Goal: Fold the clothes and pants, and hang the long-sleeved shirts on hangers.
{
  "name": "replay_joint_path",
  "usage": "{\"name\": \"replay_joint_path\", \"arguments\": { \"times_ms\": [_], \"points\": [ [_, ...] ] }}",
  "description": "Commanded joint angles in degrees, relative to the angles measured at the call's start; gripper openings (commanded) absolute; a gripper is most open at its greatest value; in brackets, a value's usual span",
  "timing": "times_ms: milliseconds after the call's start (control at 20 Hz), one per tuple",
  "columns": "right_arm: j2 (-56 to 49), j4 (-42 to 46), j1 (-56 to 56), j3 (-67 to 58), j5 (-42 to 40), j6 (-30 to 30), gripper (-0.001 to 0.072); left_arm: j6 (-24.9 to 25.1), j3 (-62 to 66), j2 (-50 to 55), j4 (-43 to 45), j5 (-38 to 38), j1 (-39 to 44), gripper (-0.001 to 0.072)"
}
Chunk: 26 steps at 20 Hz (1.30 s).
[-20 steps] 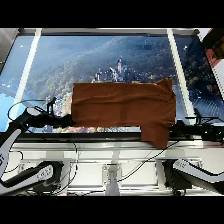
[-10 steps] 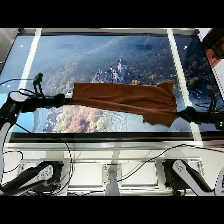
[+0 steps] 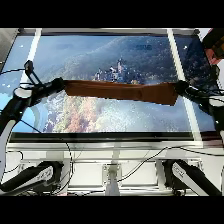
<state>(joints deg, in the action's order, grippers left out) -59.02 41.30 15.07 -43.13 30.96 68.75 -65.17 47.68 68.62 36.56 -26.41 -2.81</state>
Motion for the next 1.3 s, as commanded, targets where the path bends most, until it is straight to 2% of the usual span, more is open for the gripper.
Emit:
{"name": "replay_joint_path", "arguments": {
  "times_ms": [0,100,450,500,550,600,850,950,1100,1250],
  "points": [
    [-8.5,-0.2,-5.9,-0.5,-14.5,4.7,0.0008,0.0,0.2,5.1,-0.7,16.0,5.4,0.0015],
    [-14.6,-0.2,-5.9,-3.2,-14.6,5.9,0.0008,0.0,1.6,9.5,-0.7,18.9,7.0,0.0015],
    [-26.8,-0.2,-5.9,-13.4,-13.6,5.8,0.001,0.0,11.0,21.2,-0.7,18.5,7.5,0.0016],
    [-27.0,-0.2,-5.9,-13.4,-13.6,5.8,0.0075,0.0,11.0,21.4,-0.6,17.9,7.5,0.0043],
    [-26.9,0.0,-5.9,-13.4,-12.9,5.7,0.0416,0.0,11.0,21.3,-0.6,17.2,7.5,0.0325],
    [-26.8,0.0,-5.9,-13.4,-12.4,5.7,0.0708,0.0,11.0,21.1,-0.6,16.7,7.4,0.072],
    [-25.4,1.5,-4.1,-15.9,-7.3,5.7,0.0684,0.0,11.1,16.9,-0.6,13.3,3.3,0.0712],
    [-24.6,2.8,-2.8,-17.2,-5.0,5.7,0.0683,0.0,11.1,15.4,-0.6,8.4,-0.5,0.0703],
    [-23.6,4.3,-0.9,-18.0,-2.4,5.7,0.0683,0.0,13.1,17.0,0.0,-9.1,-8.1,0.0704],
    [-23.5,5.7,-0.3,-18.0,-1.6,5.7,0.0682,0.0,20.4,22.5,2.5,-26.2,-13.2,0.0704]
  ]
}}
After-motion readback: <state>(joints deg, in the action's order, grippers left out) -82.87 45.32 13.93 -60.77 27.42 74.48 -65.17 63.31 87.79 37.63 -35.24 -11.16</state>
